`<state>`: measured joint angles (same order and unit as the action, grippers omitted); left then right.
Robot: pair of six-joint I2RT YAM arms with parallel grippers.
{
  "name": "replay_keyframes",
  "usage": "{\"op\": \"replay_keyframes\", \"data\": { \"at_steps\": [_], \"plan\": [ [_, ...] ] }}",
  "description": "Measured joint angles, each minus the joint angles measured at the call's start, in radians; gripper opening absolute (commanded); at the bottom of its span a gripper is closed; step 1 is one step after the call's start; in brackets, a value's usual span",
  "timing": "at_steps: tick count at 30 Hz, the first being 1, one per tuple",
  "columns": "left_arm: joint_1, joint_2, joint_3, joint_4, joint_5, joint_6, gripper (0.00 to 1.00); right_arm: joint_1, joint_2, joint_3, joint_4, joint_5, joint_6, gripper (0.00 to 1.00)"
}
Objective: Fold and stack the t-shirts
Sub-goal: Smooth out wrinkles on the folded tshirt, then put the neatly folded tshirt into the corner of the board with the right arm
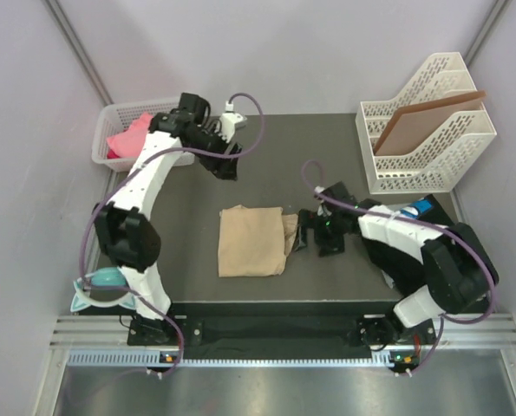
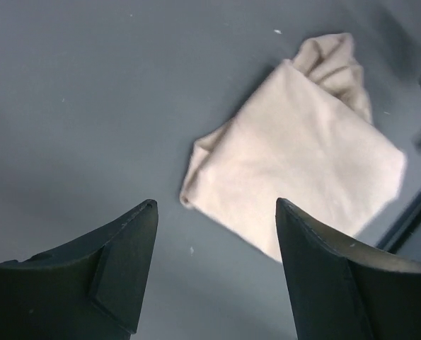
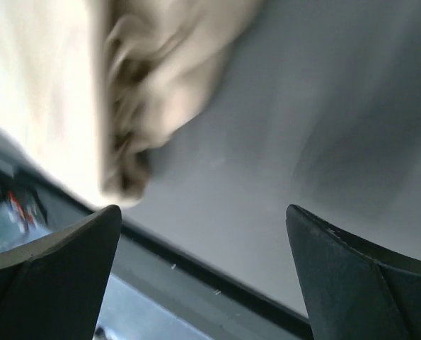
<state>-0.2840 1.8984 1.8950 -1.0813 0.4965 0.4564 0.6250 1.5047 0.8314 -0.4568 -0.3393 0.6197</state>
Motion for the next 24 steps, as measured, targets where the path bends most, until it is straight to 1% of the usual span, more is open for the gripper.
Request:
{"op": "replay_keyframes", "data": {
  "at_steps": [2, 4, 6, 8, 9, 10, 13, 18, 24],
  "plan": [
    [0.011, -0.096, -0.048, -0.005, 0.018, -0.001, 0.73, -0.117, -0.008, 0.016, -0.025, 0.0, -0.032, 1.0],
    [-0.028, -0.216, -0.137, -0.013, 0.021, -0.002, 0.73, -0.213, 0.023, 0.047, -0.027, -0.006, -0.055, 1.0],
    [-0.103, -0.3, -0.215, -0.018, 0.023, -0.003, 0.73, -0.266, 0.09, 0.093, -0.017, -0.021, -0.069, 1.0],
    [-0.176, -0.361, -0.312, -0.023, 0.021, -0.004, 0.72, -0.277, 0.17, 0.135, 0.0, -0.043, -0.069, 1.0],
    [-0.24, -0.368, -0.346, -0.026, 0.021, -0.004, 0.72, -0.277, 0.206, 0.169, -0.002, -0.085, -0.067, 1.0],
    [-0.279, -0.369, -0.387, -0.027, 0.018, -0.004, 0.72, -0.274, 0.228, 0.19, 0.007, -0.101, -0.068, 1.0],
    [-0.341, -0.322, -0.495, -0.03, 0.0, -0.004, 0.71, -0.272, 0.279, 0.229, 0.036, -0.165, -0.059, 1.0],
    [-0.347, -0.218, -0.595, -0.016, -0.023, -0.009, 0.7, -0.279, 0.354, 0.264, 0.098, -0.303, -0.024, 1.0],
    [-0.346, -0.205, -0.635, 0.019, -0.039, -0.018, 0.7, -0.279, 0.426, 0.278, 0.201, -0.461, 0.026, 1.0]
  ]
}}
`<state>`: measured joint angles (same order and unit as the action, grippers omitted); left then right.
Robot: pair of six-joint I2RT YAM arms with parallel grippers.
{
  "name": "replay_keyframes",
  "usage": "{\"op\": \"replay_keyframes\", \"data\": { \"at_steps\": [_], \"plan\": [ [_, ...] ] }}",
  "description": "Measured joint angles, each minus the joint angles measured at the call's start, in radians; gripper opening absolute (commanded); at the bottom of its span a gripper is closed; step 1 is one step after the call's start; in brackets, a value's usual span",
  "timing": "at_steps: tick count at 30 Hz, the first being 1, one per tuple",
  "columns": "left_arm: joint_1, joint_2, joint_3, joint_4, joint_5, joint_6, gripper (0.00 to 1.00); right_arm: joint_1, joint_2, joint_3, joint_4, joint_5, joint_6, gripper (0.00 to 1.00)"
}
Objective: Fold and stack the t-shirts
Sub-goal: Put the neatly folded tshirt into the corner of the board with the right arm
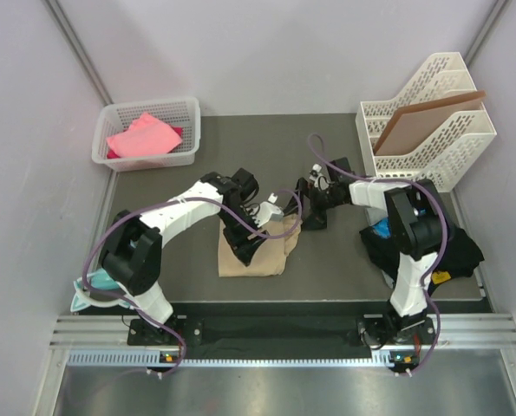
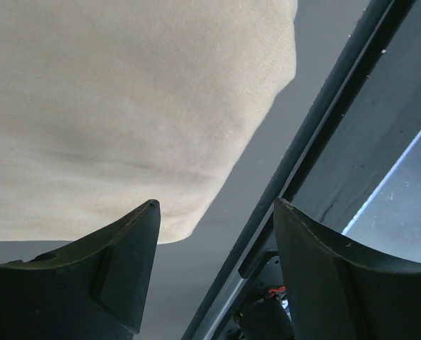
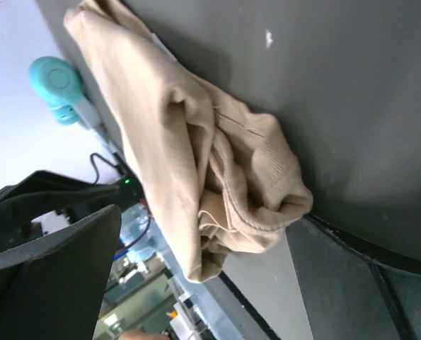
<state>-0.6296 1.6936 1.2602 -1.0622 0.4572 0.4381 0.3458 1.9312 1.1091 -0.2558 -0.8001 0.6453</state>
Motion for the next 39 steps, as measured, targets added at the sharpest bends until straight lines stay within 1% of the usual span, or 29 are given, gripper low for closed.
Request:
{"op": "replay_keyframes", "data": {
  "at_steps": [8, 14, 17, 18, 20, 21, 23, 26, 27, 31, 32, 33, 35, 36, 39],
  "plan": [
    [-0.016, 0.002, 0.004, 0.027, -0.064, 0.0, 0.7, 0.003, 0.086, 0.061, 0.032, -0.1, 0.047, 1.0],
    [-0.038, 0.003, -0.045, 0.077, -0.136, -0.018, 0.69, 0.04, 0.132, 0.124, 0.035, -0.111, 0.058, 1.0],
    [-0.039, 0.005, -0.047, 0.09, -0.162, -0.026, 0.69, 0.07, 0.145, 0.143, 0.051, -0.108, 0.062, 0.93],
    [-0.039, 0.005, -0.046, 0.096, -0.166, -0.028, 0.69, 0.079, 0.148, 0.144, 0.06, -0.105, 0.063, 0.88],
    [-0.039, 0.005, -0.046, 0.102, -0.177, -0.032, 0.69, 0.092, 0.155, 0.15, 0.066, -0.101, 0.065, 0.83],
    [-0.039, 0.005, -0.045, 0.103, -0.182, -0.034, 0.69, 0.098, 0.16, 0.154, 0.069, -0.098, 0.066, 0.78],
    [-0.039, 0.003, -0.037, 0.103, -0.191, -0.041, 0.69, 0.104, 0.169, 0.159, 0.074, -0.098, 0.066, 0.75],
    [-0.039, -0.02, -0.027, 0.105, -0.208, -0.048, 0.69, 0.111, 0.181, 0.163, 0.085, -0.094, 0.07, 0.64],
    [-0.039, -0.035, -0.024, 0.105, -0.214, -0.049, 0.69, 0.113, 0.184, 0.163, 0.088, -0.092, 0.071, 0.59],
    [-0.039, -0.111, -0.017, 0.103, -0.243, -0.055, 0.7, 0.119, 0.203, 0.162, 0.102, -0.095, 0.075, 0.53],
    [-0.039, -0.128, -0.017, 0.103, -0.248, -0.057, 0.7, 0.121, 0.204, 0.161, 0.105, -0.095, 0.075, 0.49],
    [-0.039, -0.148, -0.017, 0.102, -0.258, -0.061, 0.7, 0.124, 0.205, 0.159, 0.11, -0.093, 0.075, 0.36],
    [-0.038, -0.187, -0.018, 0.098, -0.274, -0.071, 0.7, 0.134, 0.205, 0.147, 0.127, -0.082, 0.068, 0.17],
    [-0.036, -0.207, -0.018, 0.096, -0.281, -0.075, 0.7, 0.143, 0.208, 0.14, 0.13, -0.058, 0.068, 0.0],
    [-0.029, -0.261, -0.019, 0.087, -0.303, -0.085, 0.7, 0.161, 0.224, 0.132, 0.138, -0.062, 0.074, 0.0]
  ]
}}
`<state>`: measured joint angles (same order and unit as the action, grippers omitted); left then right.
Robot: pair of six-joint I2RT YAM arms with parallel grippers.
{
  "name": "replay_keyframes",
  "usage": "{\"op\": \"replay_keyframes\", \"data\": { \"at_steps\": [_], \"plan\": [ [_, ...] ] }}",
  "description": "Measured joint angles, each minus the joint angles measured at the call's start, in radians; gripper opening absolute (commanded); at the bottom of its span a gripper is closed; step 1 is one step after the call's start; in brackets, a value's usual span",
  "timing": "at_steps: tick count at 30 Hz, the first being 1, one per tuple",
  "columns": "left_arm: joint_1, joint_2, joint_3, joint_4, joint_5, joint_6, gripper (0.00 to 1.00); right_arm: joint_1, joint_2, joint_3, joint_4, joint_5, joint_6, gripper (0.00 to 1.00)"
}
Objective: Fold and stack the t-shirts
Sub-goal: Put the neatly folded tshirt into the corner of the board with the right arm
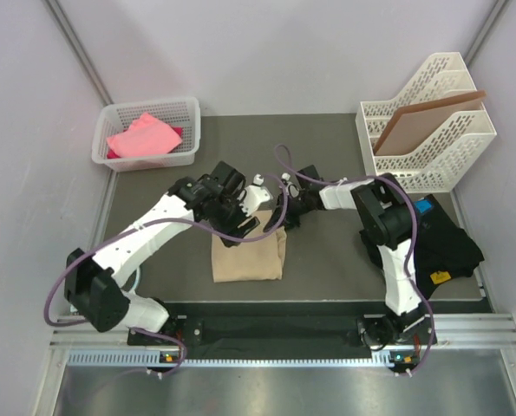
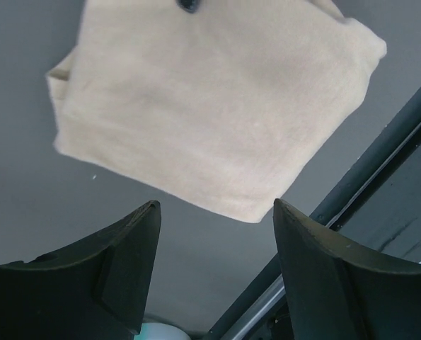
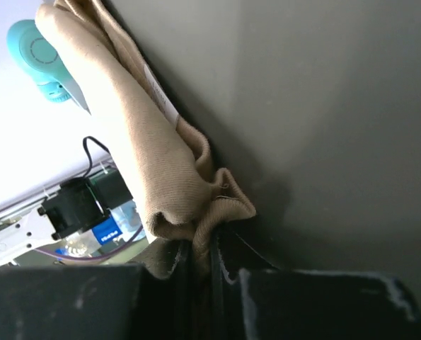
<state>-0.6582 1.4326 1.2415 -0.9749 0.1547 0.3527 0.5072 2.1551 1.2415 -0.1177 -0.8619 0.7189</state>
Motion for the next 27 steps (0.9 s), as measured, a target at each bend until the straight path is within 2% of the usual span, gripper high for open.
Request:
{"op": "replay_keyframes", "data": {
  "at_steps": [5, 10, 13, 17, 20, 24, 27],
  "plan": [
    [0.024, -0.106, 0.0, -0.037, -0.039, -0.018, 0.7, 0.01, -0.006, 0.004, -0.007, 0.011, -0.002, 0.0],
    [0.117, -0.231, -0.005, -0.077, -0.072, -0.011, 0.72, 0.008, -0.108, -0.007, -0.115, 0.124, -0.029, 0.0],
    [0.183, -0.338, -0.034, -0.079, -0.108, 0.002, 0.72, -0.022, -0.301, -0.068, -0.192, 0.183, -0.043, 0.0],
    [0.219, -0.455, -0.093, -0.087, -0.128, 0.016, 0.72, -0.164, -0.653, -0.126, -0.284, 0.228, -0.068, 0.0],
    [0.225, -0.493, -0.133, -0.104, -0.148, 0.016, 0.72, -0.268, -0.85, -0.15, -0.33, 0.262, -0.095, 0.0],
    [0.228, -0.499, -0.154, -0.124, -0.156, 0.016, 0.72, -0.327, -0.98, -0.188, -0.422, 0.278, -0.122, 0.0],
    [0.228, -0.502, -0.154, -0.135, -0.161, 0.016, 0.72, -0.358, -1.016, -0.196, -0.503, 0.278, -0.139, 0.0]
  ]
}}
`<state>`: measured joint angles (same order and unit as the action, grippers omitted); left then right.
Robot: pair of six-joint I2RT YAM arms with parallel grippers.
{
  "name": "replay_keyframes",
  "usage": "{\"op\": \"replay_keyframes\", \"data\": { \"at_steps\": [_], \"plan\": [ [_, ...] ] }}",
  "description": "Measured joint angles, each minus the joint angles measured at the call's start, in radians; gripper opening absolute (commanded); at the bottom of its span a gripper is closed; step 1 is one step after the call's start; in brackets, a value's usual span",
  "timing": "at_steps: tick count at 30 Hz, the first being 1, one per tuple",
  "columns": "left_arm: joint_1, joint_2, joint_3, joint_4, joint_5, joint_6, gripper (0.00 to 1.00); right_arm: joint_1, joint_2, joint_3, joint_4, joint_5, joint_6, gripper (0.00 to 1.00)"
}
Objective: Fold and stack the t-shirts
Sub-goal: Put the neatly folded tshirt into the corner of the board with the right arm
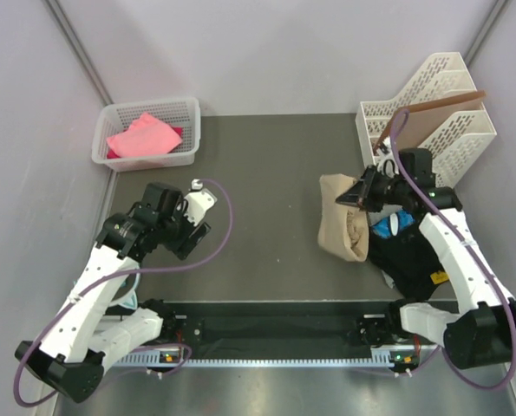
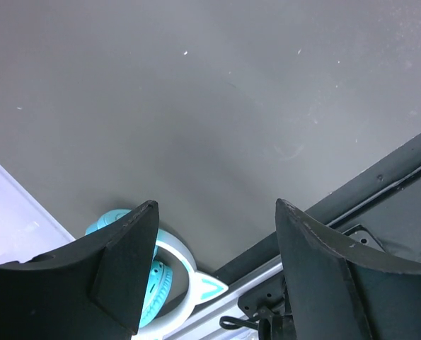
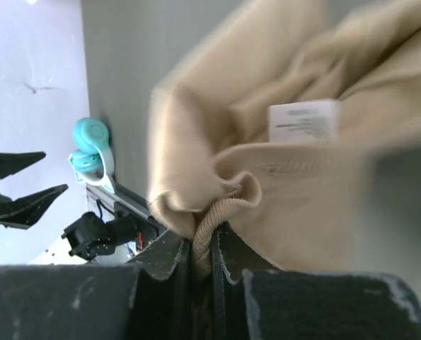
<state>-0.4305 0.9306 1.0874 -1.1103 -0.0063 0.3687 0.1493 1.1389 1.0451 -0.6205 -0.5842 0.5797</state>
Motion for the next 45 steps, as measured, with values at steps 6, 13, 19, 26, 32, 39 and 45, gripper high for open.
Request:
{"op": "replay_keyframes", "data": {
  "at_steps": [6, 13, 19, 26, 32, 39, 45],
  "plan": [
    [0.003, -0.006, 0.005, -0.022, -0.008, 0.0, 0.72, -0.092, -0.086, -0.001, -0.131, -0.003, -0.014, 0.0],
    [0.003, -0.005, 0.028, -0.035, -0.01, 0.001, 0.72, -0.244, -0.18, 0.0, -0.228, 0.031, -0.061, 0.0],
    [0.003, -0.004, 0.053, -0.056, -0.01, 0.007, 0.72, -0.351, -0.204, 0.003, -0.264, 0.077, -0.064, 0.0],
    [0.003, -0.003, 0.065, -0.082, -0.018, 0.03, 0.72, -0.495, -0.18, 0.021, -0.266, 0.09, -0.043, 0.0],
    [0.003, -0.003, 0.083, -0.105, -0.025, 0.046, 0.72, -0.551, -0.066, 0.155, -0.269, 0.09, -0.033, 0.0],
    [0.003, -0.003, 0.091, -0.118, -0.037, 0.055, 0.72, -0.613, -0.019, 0.245, -0.266, 0.12, -0.034, 0.0],
    [0.003, 0.006, 0.107, -0.133, -0.04, 0.068, 0.72, -0.691, -0.013, 0.133, -0.231, 0.168, -0.024, 0.0]
  ]
}}
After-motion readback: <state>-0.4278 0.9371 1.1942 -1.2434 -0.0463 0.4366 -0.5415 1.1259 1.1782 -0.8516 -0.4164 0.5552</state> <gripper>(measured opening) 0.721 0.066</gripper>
